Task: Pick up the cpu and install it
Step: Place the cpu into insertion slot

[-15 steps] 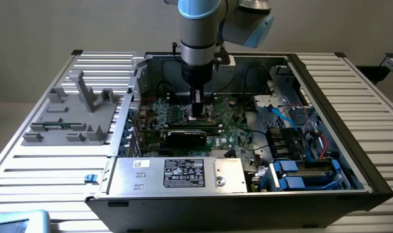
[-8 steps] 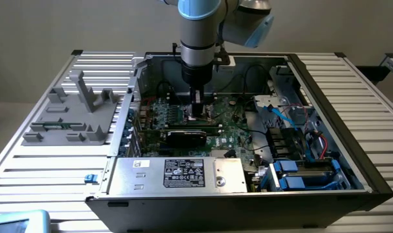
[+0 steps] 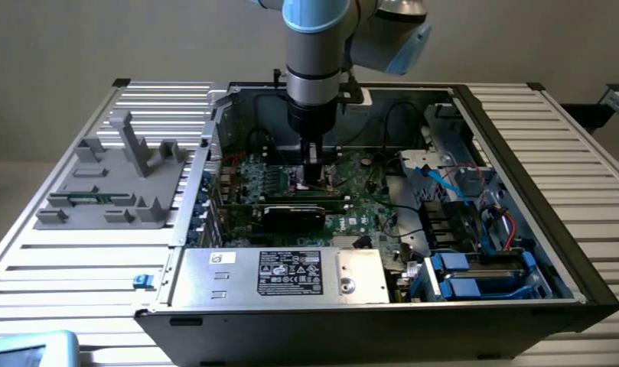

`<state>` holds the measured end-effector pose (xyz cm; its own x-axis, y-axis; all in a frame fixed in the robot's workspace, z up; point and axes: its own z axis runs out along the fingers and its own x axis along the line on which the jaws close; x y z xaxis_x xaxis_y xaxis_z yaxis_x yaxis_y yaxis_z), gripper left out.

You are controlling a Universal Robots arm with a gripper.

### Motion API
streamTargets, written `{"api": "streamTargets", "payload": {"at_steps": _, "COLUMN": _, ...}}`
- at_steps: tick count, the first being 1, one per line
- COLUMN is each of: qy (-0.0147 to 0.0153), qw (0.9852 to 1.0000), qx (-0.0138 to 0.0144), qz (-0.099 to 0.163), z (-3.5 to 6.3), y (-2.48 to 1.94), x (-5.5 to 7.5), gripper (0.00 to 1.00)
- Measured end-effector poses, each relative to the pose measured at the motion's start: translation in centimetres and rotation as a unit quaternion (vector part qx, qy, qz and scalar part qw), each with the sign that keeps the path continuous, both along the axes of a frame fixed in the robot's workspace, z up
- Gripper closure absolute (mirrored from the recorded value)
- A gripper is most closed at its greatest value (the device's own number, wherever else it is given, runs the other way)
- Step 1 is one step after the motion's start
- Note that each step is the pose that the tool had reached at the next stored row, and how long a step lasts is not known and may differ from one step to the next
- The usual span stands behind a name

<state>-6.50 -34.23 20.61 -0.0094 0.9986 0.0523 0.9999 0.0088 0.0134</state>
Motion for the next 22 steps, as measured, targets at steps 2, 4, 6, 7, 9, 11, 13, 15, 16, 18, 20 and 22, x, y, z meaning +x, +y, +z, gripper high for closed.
{"api": "streamTargets", "payload": {"at_steps": 2, "qy": 0.0009, "qw": 1.0, "qx": -0.0001, "qz": 0.0, "z": -0.07, "y": 0.0, "x": 0.0, "gripper": 0.45}}
{"api": "streamTargets", "payload": {"at_steps": 4, "qy": 0.0011, "qw": 1.0, "qx": -0.0001, "qz": 0.0, "z": -0.14, "y": -0.01, "x": 0.0, "gripper": 0.45}}
{"api": "streamTargets", "payload": {"at_steps": 6, "qy": 0.0011, "qw": 1.0, "qx": -0.001, "qz": 0.0, "z": -0.17, "y": 0.0, "x": 0.01, "gripper": 0.45}}
{"api": "streamTargets", "payload": {"at_steps": 7, "qy": 0.0012, "qw": 1.0, "qx": -0.0021, "qz": 0.0, "z": -0.18, "y": 0.0, "x": 0.0, "gripper": 0.45}}
{"api": "streamTargets", "payload": {"at_steps": 9, "qy": 0.0011, "qw": 1.0, "qx": -0.0042, "qz": 0.0, "z": -0.2, "y": 0.06, "x": 0.0, "gripper": 0.45}}
{"api": "streamTargets", "payload": {"at_steps": 11, "qy": 0.0011, "qw": 1.0, "qx": -0.006, "qz": 0.0, "z": -0.2, "y": 0.11, "x": 0.0, "gripper": 0.45}}
{"api": "streamTargets", "payload": {"at_steps": 13, "qy": 0.0007, "qw": 1.0, "qx": -0.0075, "qz": 0.0, "z": -0.2, "y": 0.19, "x": -0.04, "gripper": 0.45}}
{"api": "streamTargets", "payload": {"at_steps": 15, "qy": 0.0007, "qw": 1.0, "qx": -0.0077, "qz": 0.0, "z": -0.2, "y": 0.22, "x": -0.11, "gripper": 0.45}}
{"api": "streamTargets", "payload": {"at_steps": 16, "qy": 0.0006, "qw": 1.0, "qx": -0.0078, "qz": 0.0, "z": -0.2, "y": 0.22, "x": -0.13, "gripper": 0.45}}
{"api": "streamTargets", "payload": {"at_steps": 18, "qy": 0.0007, "qw": 1.0, "qx": -0.0082, "qz": 0.0, "z": -0.2, "y": 0.22, "x": -0.14, "gripper": 0.45}}
{"api": "streamTargets", "payload": {"at_steps": 20, "qy": 0.0007, "qw": 1.0, "qx": -0.0085, "qz": 0.0, "z": -0.2, "y": 0.22, "x": -0.14, "gripper": 0.45}}
{"api": "streamTargets", "payload": {"at_steps": 22, "qy": 0.0003, "qw": 0.9999, "qx": -0.0109, "qz": 0.0, "z": -0.28, "y": 0.23, "x": -0.15, "gripper": 0.45}}
